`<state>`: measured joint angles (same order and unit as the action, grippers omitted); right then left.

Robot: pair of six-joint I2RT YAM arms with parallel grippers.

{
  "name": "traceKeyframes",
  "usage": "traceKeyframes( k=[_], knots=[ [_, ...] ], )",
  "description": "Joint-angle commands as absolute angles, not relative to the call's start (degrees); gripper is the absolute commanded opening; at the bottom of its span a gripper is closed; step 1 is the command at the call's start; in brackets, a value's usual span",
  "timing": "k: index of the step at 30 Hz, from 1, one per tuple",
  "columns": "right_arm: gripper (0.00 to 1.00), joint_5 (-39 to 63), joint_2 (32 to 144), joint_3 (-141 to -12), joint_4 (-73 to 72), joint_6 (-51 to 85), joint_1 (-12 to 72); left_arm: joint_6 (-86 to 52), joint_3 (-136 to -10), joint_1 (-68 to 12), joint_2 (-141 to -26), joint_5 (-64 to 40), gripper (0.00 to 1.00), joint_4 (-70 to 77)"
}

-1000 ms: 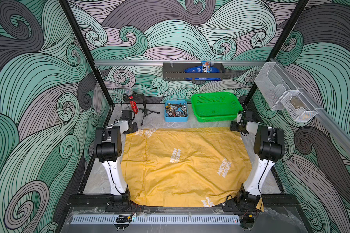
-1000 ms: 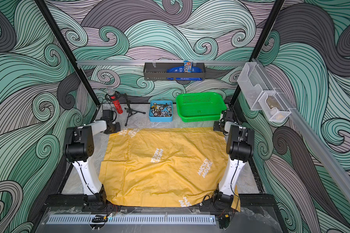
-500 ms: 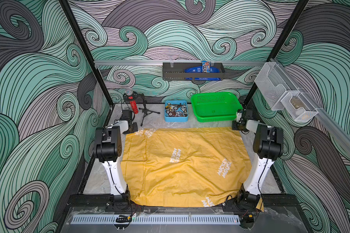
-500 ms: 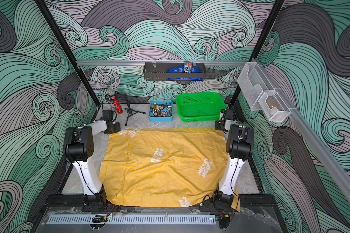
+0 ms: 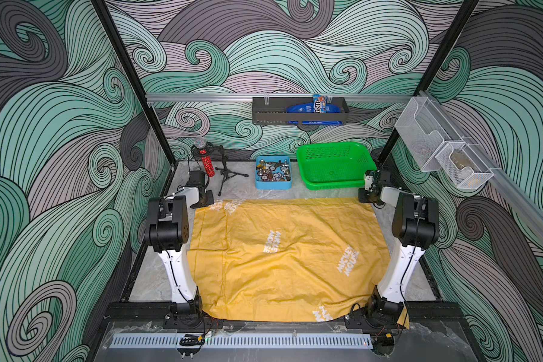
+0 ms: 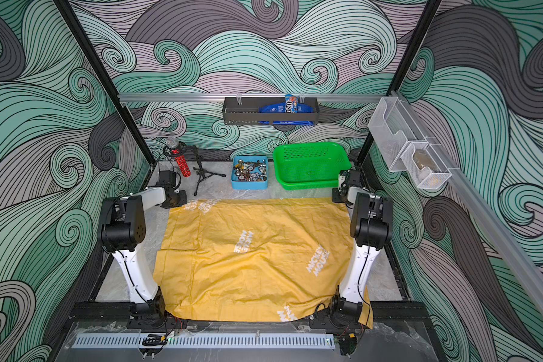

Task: Roll up the pillowcase
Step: Fold the pillowcase at the center of the board.

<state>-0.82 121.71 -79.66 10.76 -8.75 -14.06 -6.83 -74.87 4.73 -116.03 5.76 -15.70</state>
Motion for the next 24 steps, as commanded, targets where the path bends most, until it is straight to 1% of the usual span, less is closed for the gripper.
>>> traceKeyframes(
  k=[1,5,10,18,24],
  knots=[
    [0.1,0.4,123.4,-79.1,17.3,-9.2,-14.2,-6.1,-75.8,4.3,-115.9,5.2,0.0,-20.5],
    [0.04,0.0,121.8,-80.4,17.1,-9.6,-14.2,-6.0,-76.5,4.4,-115.8,5.1,0.0,-20.8],
    [0.01,-0.8,117.4,-80.5,15.8,-9.9,-14.2,-6.4,-77.4,4.4,-115.1,6.6,0.0,-21.4],
    [0.0,-1.3,109.9,-76.2,15.5,-10.0,-14.2,-9.7,-76.6,4.3,-110.6,8.7,0.0,-22.4],
    [0.0,-1.7,101.3,-69.4,13.1,-8.7,-14.5,-12.6,-72.7,4.3,-103.2,10.2,0.0,-21.9]
  ],
)
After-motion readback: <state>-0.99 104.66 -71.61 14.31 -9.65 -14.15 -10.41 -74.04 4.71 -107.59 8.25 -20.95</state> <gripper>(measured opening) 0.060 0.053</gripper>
